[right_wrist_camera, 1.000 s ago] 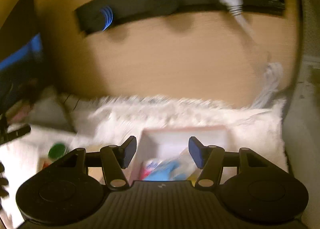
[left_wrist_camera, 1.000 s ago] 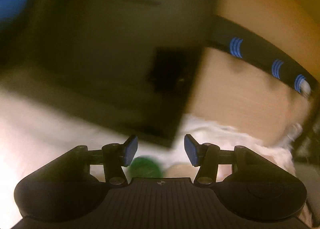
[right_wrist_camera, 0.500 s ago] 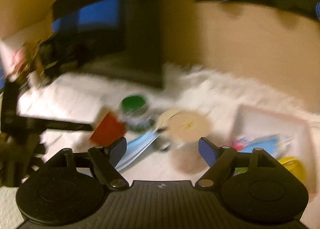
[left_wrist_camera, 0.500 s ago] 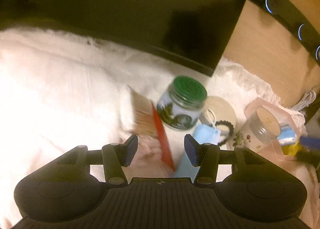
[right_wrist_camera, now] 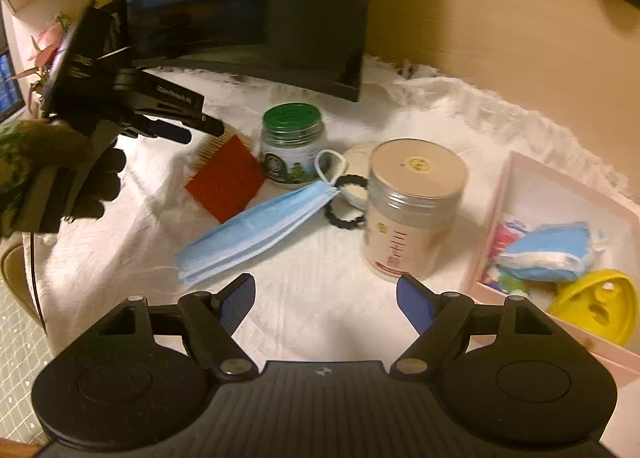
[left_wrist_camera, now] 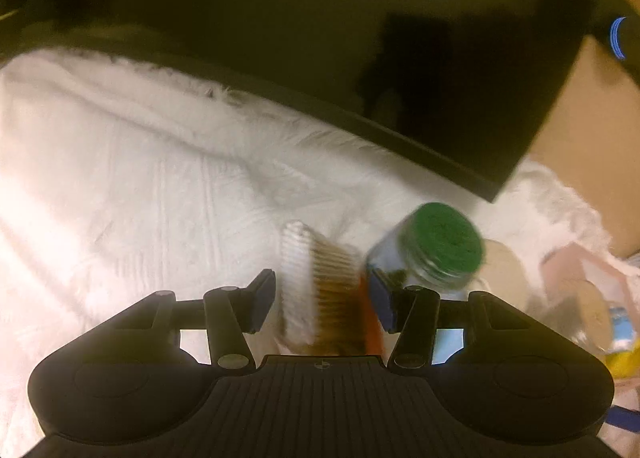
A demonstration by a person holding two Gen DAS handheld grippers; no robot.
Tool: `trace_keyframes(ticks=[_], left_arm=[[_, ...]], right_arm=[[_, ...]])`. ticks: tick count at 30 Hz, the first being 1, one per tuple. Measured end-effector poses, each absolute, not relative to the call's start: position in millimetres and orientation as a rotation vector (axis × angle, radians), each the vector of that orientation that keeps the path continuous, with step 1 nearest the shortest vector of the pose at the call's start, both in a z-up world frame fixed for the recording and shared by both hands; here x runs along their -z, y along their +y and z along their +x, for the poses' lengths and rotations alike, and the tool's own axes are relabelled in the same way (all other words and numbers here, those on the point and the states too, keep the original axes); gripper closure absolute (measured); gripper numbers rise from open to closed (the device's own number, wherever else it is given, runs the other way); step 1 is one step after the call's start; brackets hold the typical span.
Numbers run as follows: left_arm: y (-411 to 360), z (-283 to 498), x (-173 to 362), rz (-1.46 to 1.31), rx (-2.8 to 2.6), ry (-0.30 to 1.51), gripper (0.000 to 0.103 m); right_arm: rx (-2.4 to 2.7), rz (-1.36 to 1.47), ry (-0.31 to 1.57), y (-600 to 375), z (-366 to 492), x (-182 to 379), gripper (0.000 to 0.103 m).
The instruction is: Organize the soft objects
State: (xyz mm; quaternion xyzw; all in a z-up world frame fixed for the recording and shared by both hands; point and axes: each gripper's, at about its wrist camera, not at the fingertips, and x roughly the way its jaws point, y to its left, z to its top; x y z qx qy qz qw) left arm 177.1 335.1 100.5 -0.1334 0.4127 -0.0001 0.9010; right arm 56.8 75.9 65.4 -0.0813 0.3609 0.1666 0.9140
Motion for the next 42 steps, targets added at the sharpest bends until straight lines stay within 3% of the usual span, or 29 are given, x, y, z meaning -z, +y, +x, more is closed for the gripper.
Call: trace_keyframes(ticks=[6,8,10,15,20,42], left_arm=[[321,185,-91,-0.253,0.014,0.864,0.048],[320,185,-92,-0.257,-0.012,0.863,0.058],[321,180,-99,-0.267,-0.027,0.842,0.086],[323,178,-102,-0.311,0.069,0.835,0.085],[325,180,-101,-0.310,0.118,0.845,0.072],[345,188,-77,-0.293,0.113,0.875,0.064]], right_arm=[[-0.274,-0.131,0.771,55,52,-63,0.024],[-0.263,-0.106,0.787,50,52,-60,0.024],[-0.256,-0.079,0.811,45,55,-55,0.024],[-0.250,0.000,0.892,40,66,-36,0.024],[-0.271,-0.018,0.898,53,68,-32,0.024],[-0.399,-0.182,0.883,116,78,-21,0.024]])
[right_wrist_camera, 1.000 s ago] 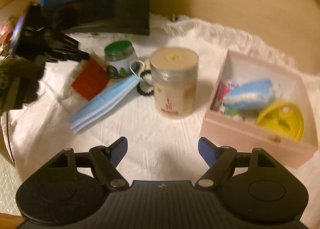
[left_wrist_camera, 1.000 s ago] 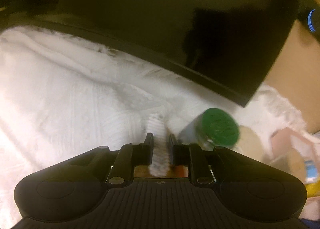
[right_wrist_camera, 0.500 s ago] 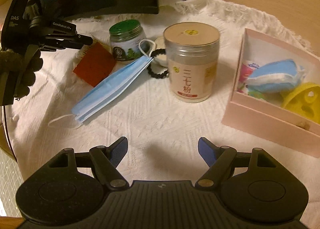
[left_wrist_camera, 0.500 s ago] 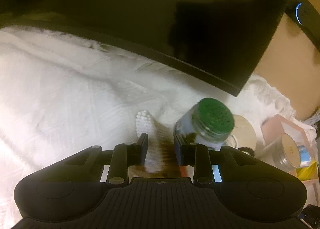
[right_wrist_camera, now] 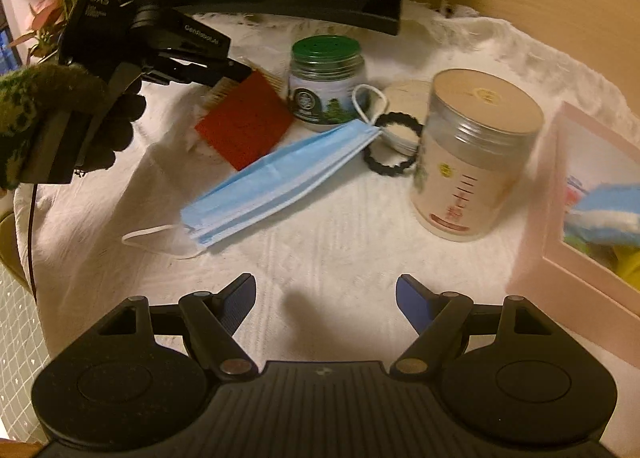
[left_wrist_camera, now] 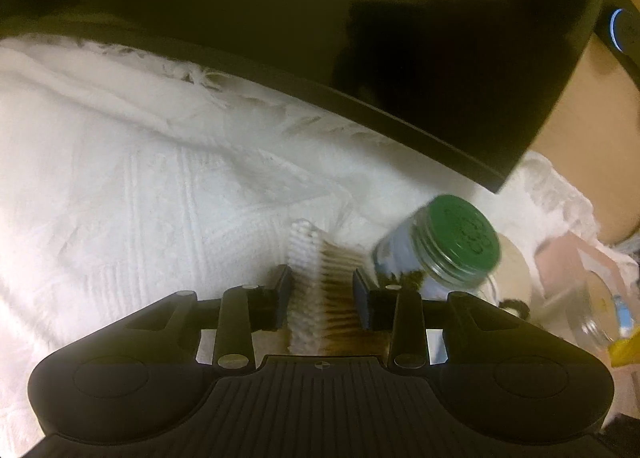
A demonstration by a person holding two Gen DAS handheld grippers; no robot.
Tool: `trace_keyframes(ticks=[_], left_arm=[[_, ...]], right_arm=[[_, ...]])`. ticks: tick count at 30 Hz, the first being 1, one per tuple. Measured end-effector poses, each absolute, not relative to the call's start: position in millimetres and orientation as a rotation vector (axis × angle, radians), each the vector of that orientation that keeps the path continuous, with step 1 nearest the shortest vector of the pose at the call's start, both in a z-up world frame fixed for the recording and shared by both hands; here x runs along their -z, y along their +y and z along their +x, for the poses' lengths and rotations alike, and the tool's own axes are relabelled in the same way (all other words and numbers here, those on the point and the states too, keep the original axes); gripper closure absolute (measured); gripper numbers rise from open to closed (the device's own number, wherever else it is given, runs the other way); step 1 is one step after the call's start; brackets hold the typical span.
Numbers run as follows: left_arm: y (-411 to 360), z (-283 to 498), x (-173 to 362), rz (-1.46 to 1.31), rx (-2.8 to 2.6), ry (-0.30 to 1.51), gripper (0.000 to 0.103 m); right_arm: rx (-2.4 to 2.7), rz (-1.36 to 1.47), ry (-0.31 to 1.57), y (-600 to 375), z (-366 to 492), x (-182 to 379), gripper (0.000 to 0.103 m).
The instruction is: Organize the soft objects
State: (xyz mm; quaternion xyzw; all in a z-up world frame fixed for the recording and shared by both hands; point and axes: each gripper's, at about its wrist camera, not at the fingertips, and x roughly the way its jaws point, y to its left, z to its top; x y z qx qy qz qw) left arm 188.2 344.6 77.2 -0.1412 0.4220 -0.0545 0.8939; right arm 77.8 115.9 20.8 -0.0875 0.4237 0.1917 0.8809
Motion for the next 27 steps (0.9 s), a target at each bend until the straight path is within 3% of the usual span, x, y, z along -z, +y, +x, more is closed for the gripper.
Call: trace_keyframes(ticks=[6,9,12,15,18,27], left_arm=[[347,169,-93,-0.459,0.328,0.832,0.066],[335,178,-91,-0.321,0.213,0.810,0.066],[340,190,-86,-0.343,0.119,0.810,0.064],[347,192,-83,-0.448,0.179,0.790,0.053],[354,187,-88,-0.559,0.279,0.765,0.055],[358,140,-96,-0.421,0.164,0.760,0.055]], right_arm=[[-0.395,-0.143,0.882,111,79,-20,0.024],[-0.387,-0.142,0.891,111,80,-19,0.026],[-0.396,-0.150,0.885,109,76,-21,0.027],[-0.394,-0.151,0.888,105,75,-21,0.027],[-0.380,-0.139,0.900,100,76,-18,0.027],[-0.406,-0.177,0.837,105,73,-28,0.027]])
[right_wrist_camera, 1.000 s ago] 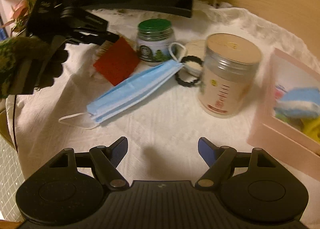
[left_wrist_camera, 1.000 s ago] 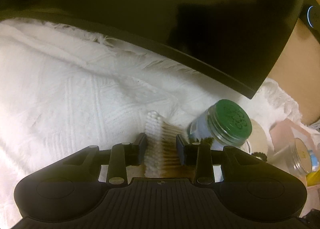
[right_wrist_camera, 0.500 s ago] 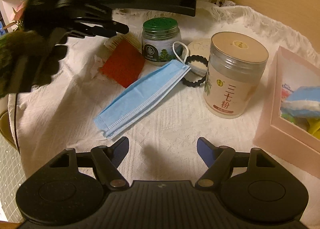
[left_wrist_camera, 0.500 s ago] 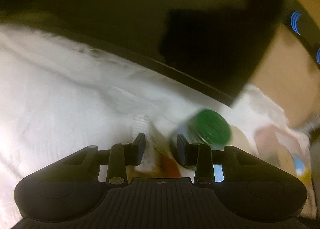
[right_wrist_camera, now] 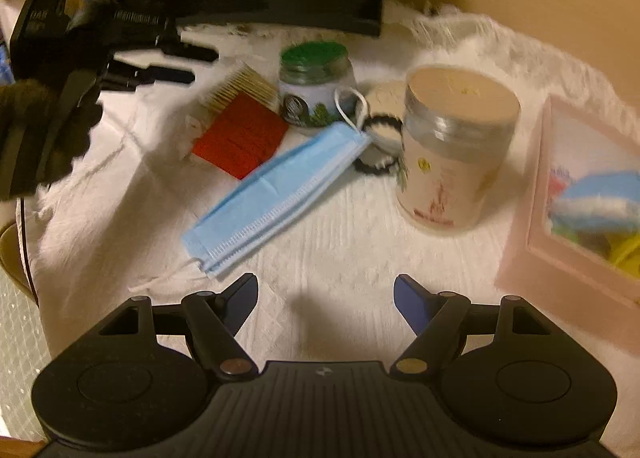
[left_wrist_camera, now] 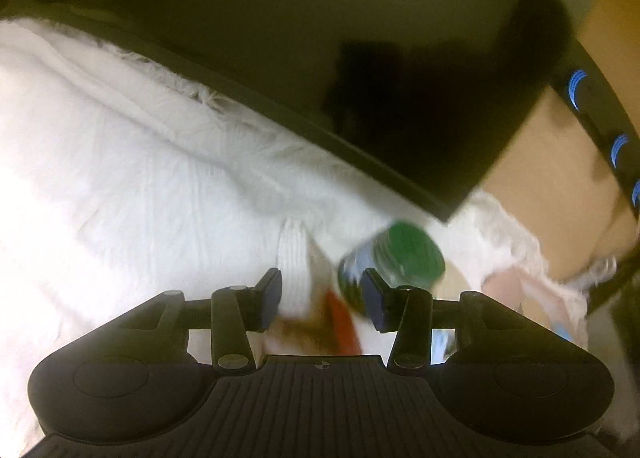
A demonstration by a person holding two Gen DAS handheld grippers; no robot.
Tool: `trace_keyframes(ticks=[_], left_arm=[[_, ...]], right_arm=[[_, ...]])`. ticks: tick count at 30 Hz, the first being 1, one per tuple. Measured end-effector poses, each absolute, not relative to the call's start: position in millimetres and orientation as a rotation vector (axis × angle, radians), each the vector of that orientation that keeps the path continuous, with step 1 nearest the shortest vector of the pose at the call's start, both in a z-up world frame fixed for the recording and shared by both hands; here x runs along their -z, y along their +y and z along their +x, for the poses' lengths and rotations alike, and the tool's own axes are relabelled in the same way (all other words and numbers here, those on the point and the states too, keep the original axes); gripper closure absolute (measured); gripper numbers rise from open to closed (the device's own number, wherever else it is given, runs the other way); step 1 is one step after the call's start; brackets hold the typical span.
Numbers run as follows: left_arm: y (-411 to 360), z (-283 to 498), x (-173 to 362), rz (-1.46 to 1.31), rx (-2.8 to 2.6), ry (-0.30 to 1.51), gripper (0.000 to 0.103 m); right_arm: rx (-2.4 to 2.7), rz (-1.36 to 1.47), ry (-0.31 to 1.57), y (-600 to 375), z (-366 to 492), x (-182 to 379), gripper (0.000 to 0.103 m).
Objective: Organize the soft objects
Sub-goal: 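Grasp the pink hair ties with the left tool while the right tool grasps the red card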
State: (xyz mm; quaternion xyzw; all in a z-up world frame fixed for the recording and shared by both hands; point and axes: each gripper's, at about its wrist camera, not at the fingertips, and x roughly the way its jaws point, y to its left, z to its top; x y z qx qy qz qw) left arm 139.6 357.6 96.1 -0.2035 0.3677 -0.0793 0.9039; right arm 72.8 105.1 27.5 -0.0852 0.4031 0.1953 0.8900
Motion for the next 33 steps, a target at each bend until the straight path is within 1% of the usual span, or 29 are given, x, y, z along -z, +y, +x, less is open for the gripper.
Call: trace_keyframes(ticks=[4,7,11,16,17,18,19,20,22,24,27,29,33], left_arm=[[342,121,-80,-0.313,0.172,0.827,0.055],[326,122,-66,-0.204,0.184,0.861,0.055],[308,133,-50,-0.091,0.181,0.849,0.055],[308,153,-36,-0.157,0.187,0.834,0.054],[307,154,-35,-0.155,0.189,0.825,0.056],[307,152,-35,-0.154,0.187,0.833,0.065],[310,149,-38,-0.175,0.184,0.838,0.077],[315,143,-41,-0.205,0.189,0.828,0.079],[325,127,-49,-0.231,0.151,0.797,0.081],[337,117,-53,-0.257,0.098,0.796,0.082],[359,105,-58,-0.342,0.073,0.796,0.083],[364,99,-63,-0.352,0.058,0.785,0.083],[369,88,-70,-0.373,0.036,0.775,0.083]], right_arm=[[-0.436,-0.218,0.825,119,78,-29,0.027],[-0.462,-0.248,0.835,130,80,-27,0.027],[-0.484,-0.323,0.842,138,76,-23,0.027],[-0.476,-0.351,0.823,134,75,-27,0.027],[-0.477,-0.343,0.798,135,76,-32,0.027],[-0.481,-0.331,0.770,136,78,-39,0.027],[-0.487,-0.323,0.739,138,81,-45,0.027],[-0.491,-0.321,0.711,142,85,-50,0.027],[-0.485,-0.314,0.663,153,94,-56,0.034],[-0.505,-0.292,0.664,165,107,-57,0.039],[-0.530,-0.306,0.674,191,124,-44,0.039],[-0.519,-0.334,0.678,208,134,-32,0.039],[-0.483,-0.455,0.687,246,150,-6,0.039]])
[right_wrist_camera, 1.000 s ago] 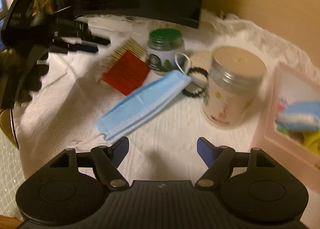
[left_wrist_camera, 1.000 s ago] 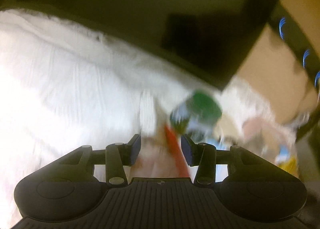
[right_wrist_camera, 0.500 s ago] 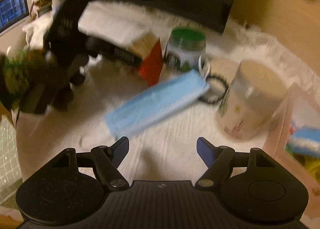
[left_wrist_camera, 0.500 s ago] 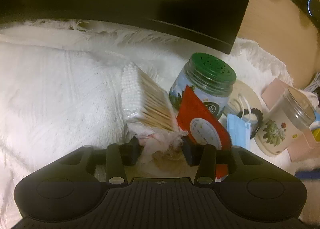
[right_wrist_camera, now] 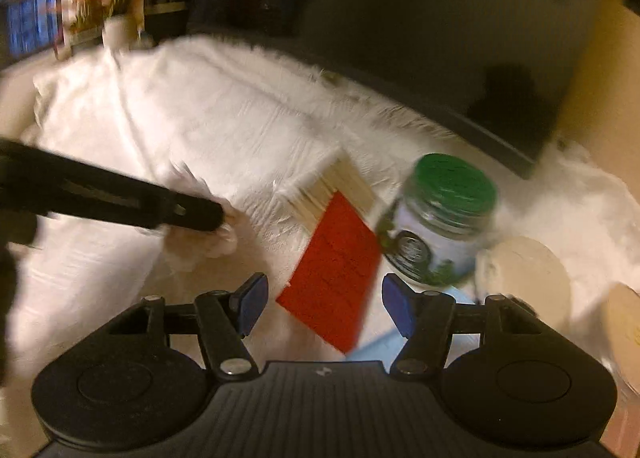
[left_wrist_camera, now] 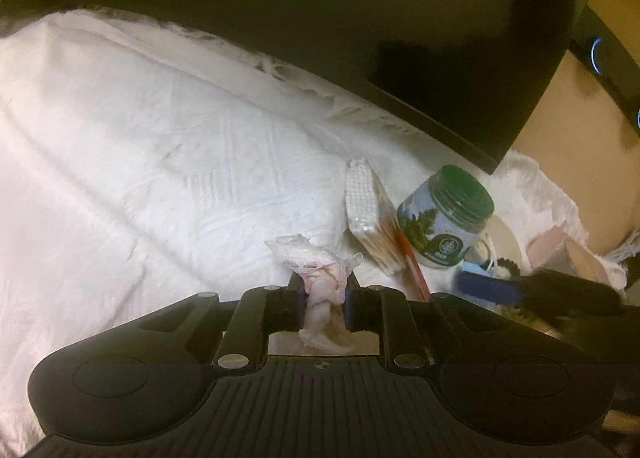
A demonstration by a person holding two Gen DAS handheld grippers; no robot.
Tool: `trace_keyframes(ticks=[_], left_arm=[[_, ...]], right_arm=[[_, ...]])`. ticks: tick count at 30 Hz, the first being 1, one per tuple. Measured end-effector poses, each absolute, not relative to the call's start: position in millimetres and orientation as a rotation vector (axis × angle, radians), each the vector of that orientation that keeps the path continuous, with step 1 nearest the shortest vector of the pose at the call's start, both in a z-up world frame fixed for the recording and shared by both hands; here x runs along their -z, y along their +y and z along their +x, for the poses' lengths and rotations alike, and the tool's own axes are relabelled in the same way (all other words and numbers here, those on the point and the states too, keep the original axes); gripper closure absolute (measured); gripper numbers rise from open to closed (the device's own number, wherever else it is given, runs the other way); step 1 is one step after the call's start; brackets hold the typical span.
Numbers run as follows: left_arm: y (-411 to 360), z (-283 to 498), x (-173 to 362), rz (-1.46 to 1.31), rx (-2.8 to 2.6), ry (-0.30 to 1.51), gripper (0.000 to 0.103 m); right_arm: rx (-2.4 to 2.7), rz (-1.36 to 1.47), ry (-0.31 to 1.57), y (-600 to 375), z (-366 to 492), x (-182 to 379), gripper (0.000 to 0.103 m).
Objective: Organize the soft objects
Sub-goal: 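Grasp the pink hair ties with the left tool while the right tool grasps the red card, then carry both items over the pink box and open both tools to drop them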
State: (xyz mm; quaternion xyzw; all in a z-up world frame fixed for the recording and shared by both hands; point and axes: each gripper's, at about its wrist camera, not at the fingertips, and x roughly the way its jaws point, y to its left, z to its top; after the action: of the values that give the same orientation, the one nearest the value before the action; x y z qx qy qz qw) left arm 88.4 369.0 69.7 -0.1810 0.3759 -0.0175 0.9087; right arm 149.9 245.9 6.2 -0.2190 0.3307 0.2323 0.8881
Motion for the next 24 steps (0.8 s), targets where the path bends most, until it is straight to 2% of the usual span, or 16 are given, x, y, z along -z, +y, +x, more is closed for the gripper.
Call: trace_keyframes(ticks=[2,4,5,7,9,12,24], left_arm=[[369,86,-72,-0.375,0.031,0.771,0.083],[371,83,-74,-0.379,0.029,0.763,0.083],[372,82,-75,-0.382,0.026,0.759,0.083],[374,82,-75,-0.396,0.018,0.758,0.083],[376,84,-75,-0.409,0.009,0.764,0.083],[375,92,-88,-0.390,0.000,0.759,0.083],[322,169,-225,-0.217,0.149,0.535,0.083]], right_arm=[[-0.454,-0.477,0.685,249,154,-3,0.048],[-0.436,-0.413,0.712,236,161,-8,0.070],[-0.429,-0.377,0.722,229,165,-10,0.075],[-0.402,-0.345,0.739,219,173,-13,0.094],[-0.415,-0.320,0.789,214,183,-13,0.098],[-0.437,-0.283,0.781,210,181,-33,0.098],[-0.340,-0.191,0.426,127,147,-195,0.098]])
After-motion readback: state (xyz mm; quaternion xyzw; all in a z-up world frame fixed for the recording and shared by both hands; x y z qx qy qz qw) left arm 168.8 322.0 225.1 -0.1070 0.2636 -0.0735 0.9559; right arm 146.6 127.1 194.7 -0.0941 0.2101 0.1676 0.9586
